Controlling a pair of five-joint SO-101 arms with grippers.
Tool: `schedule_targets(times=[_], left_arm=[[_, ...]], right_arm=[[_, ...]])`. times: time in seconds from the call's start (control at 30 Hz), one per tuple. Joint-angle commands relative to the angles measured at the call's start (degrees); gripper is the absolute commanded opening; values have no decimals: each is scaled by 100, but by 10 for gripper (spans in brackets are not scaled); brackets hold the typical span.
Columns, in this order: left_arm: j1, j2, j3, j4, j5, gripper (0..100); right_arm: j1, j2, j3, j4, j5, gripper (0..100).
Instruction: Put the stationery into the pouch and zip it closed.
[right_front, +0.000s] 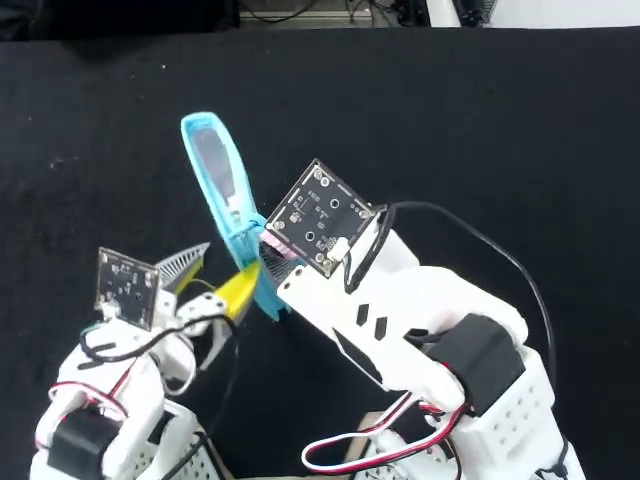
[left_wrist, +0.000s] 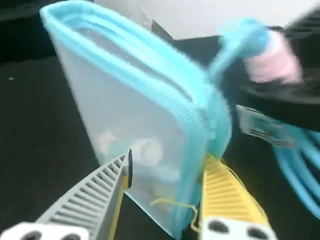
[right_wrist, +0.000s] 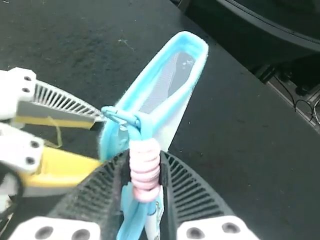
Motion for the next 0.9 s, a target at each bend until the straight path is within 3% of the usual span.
schedule_targets(times=[0.0,0.2,0.4,0.87], left_arm=[[-743,9,286,-325,44,219],[-1226,9,198,-255,-97,219],[-1191,9,-259,264,-589,219],[-1174,0,-1710,1451,-571,220]], right_arm=[[79,13,-40,-105,44,12],[70,22,-40,-158,44,12],[44,22,-40,-158,44,12],[35,22,365,-475,44,12]])
